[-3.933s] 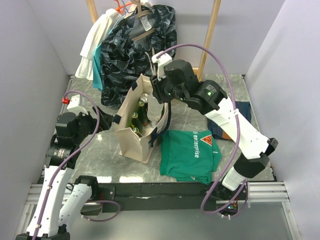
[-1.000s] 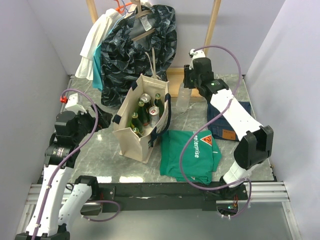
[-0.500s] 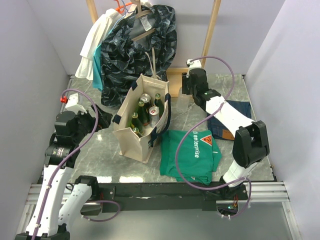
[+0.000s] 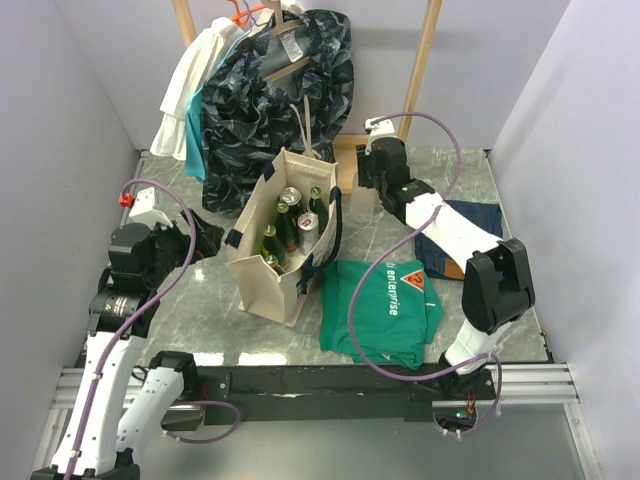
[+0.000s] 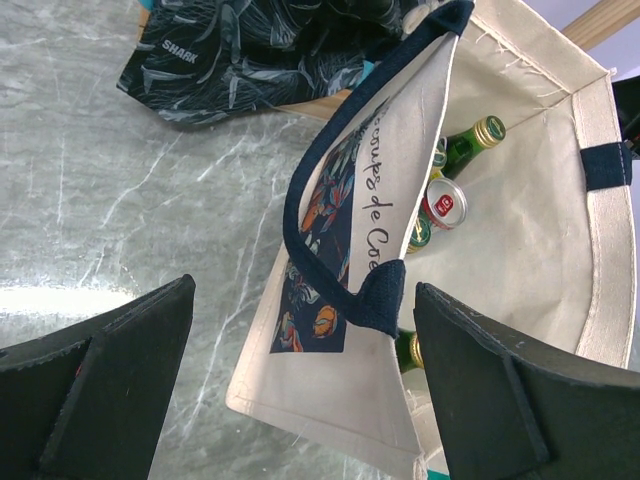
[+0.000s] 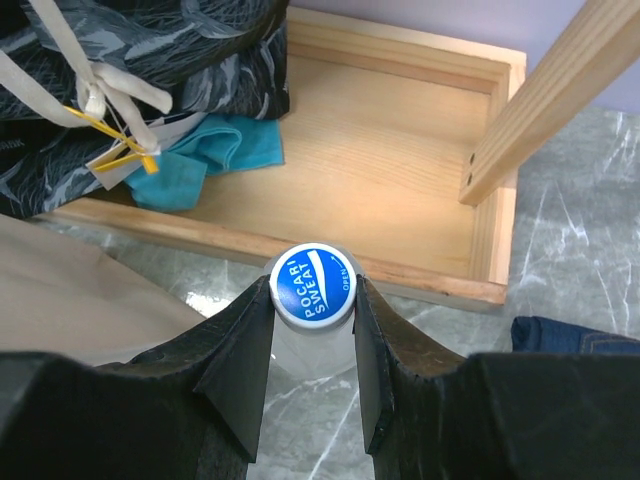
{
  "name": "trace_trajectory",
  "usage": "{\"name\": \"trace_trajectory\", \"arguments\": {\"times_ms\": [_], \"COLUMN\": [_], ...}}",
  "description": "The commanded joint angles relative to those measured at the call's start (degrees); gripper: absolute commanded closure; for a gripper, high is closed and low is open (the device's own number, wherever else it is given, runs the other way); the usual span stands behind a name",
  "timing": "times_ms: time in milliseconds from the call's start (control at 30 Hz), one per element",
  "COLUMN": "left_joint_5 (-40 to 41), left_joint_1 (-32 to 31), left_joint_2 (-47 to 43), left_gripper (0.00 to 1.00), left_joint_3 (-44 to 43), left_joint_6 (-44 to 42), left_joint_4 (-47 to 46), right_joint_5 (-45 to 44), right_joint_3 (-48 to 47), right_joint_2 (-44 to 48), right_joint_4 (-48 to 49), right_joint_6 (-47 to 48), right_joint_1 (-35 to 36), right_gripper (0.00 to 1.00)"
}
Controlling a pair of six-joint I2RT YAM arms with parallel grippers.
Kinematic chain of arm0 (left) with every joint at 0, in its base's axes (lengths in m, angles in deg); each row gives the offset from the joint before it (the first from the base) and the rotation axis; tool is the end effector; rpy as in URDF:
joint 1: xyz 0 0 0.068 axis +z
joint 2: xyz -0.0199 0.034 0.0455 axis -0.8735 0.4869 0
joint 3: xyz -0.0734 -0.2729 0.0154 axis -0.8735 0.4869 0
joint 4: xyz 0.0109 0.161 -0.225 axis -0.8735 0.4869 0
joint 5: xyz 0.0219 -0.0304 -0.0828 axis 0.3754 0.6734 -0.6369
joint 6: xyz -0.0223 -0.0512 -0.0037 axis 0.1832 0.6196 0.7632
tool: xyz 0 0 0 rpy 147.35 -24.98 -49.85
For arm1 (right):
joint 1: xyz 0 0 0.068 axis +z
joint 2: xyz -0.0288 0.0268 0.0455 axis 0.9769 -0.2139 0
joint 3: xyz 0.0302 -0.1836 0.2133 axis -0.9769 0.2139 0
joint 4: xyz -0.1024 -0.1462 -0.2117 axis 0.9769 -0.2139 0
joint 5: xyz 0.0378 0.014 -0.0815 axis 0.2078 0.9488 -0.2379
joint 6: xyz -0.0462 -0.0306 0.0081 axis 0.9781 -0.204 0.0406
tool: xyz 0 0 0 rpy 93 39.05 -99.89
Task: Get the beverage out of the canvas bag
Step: Place the drink at the center of the board.
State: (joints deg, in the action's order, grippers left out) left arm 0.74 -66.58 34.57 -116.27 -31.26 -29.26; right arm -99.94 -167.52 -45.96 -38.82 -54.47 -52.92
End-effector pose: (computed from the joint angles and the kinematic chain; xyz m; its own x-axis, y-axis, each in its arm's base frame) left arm 0.1519 -0.0201 0.3578 -0.3834 -0.4244 -0.8203 0.0478 0.8779 -0.4765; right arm 0.3886 0.1698 0.3164 -0.3322 -0.1228 -0.9352 -0.2183 0.9746 -0.0504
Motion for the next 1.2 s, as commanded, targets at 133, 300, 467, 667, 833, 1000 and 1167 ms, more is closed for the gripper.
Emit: {"name": "trace_trajectory", "arguments": {"times_ms": [133, 300, 467, 667, 833, 1000, 1167], "left_joint_5": [1.68, 1.77, 2.13, 2.56, 2.39, 2.39, 2.21], "left_joint_1": [-0.17, -0.17, -0.17, -0.17, -0.26, -0.17, -0.26], "left_joint_2": [-1.66, -1.66, -2.18, -2.18, -2.10, -1.83, -1.83], "left_gripper": [0.04, 0.04, 0.04, 0.04, 0.04, 0.04, 0.04], "left_joint_3": [-0.32, -0.23, -0.23, -0.49, -0.32, -0.58, -0.49], "left_joint_6": [-0.94, -1.03, -1.20, -1.47, -1.38, -1.47, -1.21], "left_joint_4": [0.00, 0.17, 0.44, 0.87, 0.61, 0.61, 0.43], "right_joint_5": [0.21, -0.32, -0.67, -2.34, -4.62, -5.85, -4.89], "right_joint_3": [-6.62, -6.71, -6.88, -8.29, -7.50, -6.36, -6.44], "right_joint_2": [0.42, -0.46, -1.51, -2.92, -2.92, -2.83, -3.53], "right_joint_4": [9.14, 9.41, 10.11, 10.20, 11.42, 11.96, 11.25], "right_joint_6": [0.99, 1.08, 0.99, 1.08, 1.08, 1.08, 0.82], "right_joint_1": [1.81, 2.95, 3.31, 3.74, 3.75, 3.83, 3.83], "right_gripper": [1.00, 1.00, 1.00, 1.00, 1.00, 1.00, 1.00]}}
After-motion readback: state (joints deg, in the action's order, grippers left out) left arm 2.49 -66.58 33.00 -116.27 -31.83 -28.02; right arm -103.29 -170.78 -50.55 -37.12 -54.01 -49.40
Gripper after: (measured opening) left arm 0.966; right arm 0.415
